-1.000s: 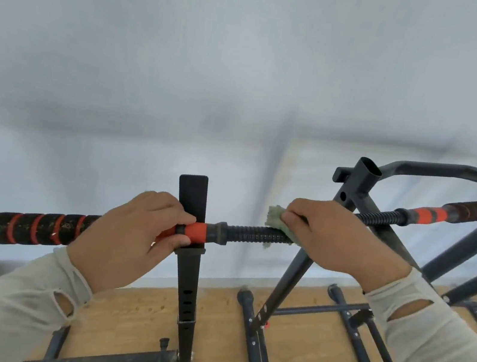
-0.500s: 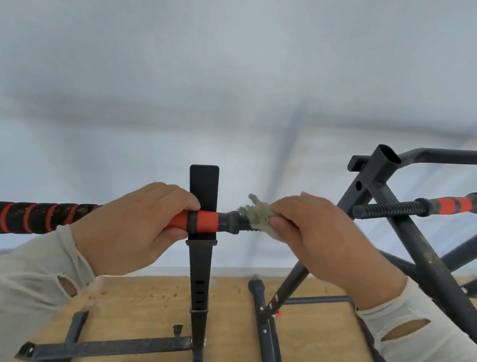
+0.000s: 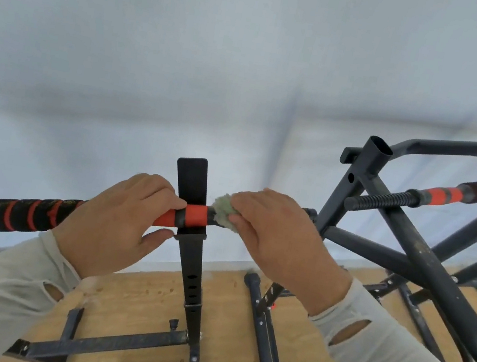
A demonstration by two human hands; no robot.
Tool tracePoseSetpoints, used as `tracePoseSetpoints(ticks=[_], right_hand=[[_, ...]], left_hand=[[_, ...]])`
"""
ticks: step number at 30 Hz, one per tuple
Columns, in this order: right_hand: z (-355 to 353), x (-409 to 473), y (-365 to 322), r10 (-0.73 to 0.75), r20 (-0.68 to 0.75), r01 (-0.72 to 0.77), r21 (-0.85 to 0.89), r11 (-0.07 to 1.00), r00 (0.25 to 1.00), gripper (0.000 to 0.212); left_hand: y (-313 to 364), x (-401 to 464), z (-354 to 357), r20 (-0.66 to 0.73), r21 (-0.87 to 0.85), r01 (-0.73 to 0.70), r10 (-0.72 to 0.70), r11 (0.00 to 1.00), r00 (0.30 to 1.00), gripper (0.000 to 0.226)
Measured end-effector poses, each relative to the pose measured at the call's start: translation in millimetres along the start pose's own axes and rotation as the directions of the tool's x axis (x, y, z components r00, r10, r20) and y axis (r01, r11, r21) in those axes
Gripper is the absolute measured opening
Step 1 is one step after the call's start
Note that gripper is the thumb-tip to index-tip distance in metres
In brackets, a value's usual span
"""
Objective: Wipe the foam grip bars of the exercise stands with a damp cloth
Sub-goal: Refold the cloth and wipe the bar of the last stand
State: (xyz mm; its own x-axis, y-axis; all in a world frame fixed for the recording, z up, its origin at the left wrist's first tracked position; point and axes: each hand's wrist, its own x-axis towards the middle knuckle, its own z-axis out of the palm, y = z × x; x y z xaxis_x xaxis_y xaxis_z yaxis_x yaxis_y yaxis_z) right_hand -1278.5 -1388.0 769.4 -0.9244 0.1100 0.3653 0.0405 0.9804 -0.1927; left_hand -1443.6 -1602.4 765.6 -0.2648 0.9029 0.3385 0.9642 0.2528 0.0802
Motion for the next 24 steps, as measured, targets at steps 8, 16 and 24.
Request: tracePoseSetpoints(ticks=[8, 16, 24], right_hand=[[-61.1, -16.6, 55.7, 0.169, 0.166, -0.144, -0.153, 0.978, 0.971, 0.019], [-24.6, 4.0, 8.7, 0.117, 0.049, -0.111, -0.113, 0.987, 0.992, 0.030], [-27.6, -8.8, 29.4, 0.040, 0.075, -0.030, -0.132, 0.991, 0.996, 0.009]], left_hand=[[-8.1, 4.9, -6.9, 0.079, -0.059, 0.014, -0.010, 0.998, 0.997, 0.038], [-8.4, 6.8, -7.0, 0.055, -0.036, -0.011, 0.013, 0.999, 0.998, 0.038], [-10.8, 5.8, -8.6, 0.066, -0.045, 0.012, -0.009, 0.999, 0.998, 0.037]])
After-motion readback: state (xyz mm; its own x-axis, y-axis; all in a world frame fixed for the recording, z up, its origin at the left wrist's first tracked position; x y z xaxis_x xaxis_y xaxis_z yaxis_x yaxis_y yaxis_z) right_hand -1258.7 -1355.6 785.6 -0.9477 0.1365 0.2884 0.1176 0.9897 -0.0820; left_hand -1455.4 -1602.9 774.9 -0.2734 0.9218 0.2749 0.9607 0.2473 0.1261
